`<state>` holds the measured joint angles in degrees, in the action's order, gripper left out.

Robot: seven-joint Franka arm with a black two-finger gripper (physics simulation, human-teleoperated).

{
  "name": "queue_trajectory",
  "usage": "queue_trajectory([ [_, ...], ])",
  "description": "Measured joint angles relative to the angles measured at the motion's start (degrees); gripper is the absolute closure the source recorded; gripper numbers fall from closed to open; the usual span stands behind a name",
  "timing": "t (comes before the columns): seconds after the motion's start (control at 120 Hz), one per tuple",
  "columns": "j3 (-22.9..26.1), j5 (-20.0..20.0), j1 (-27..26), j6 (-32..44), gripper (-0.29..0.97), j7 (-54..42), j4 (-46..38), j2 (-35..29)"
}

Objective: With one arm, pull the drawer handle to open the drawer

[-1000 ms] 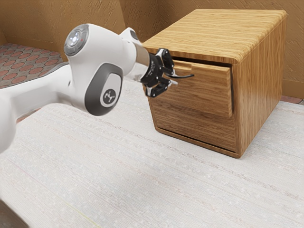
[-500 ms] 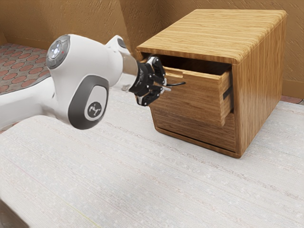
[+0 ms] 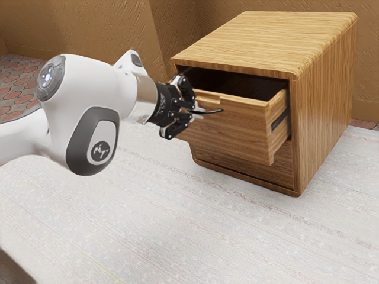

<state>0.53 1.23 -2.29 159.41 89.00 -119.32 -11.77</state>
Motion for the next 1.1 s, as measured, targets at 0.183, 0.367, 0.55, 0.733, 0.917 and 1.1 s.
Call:
queue_trajectory([
  [0.183,0.0,-0.1,-0.1,0.8,0.79,0.0,-2.5,-2.3],
  [0.367,0.0,-0.2,-0.1,1.5,0.79,0.0,-5.8,-5.4],
  [0.55,0.0,-0.2,0.0,2.3,0.78,-0.1,-10.7,-10.4],
  [0.733,0.4,-0.2,0.1,2.7,0.77,-0.1,-15.2,-15.5],
  [0.917,0.8,-0.2,0.3,3.0,0.77,-0.1,-18.8,-19.8],
  [1.1,2.2,0.0,1.4,3.0,0.78,-0.1,-21.1,-23.1],
])
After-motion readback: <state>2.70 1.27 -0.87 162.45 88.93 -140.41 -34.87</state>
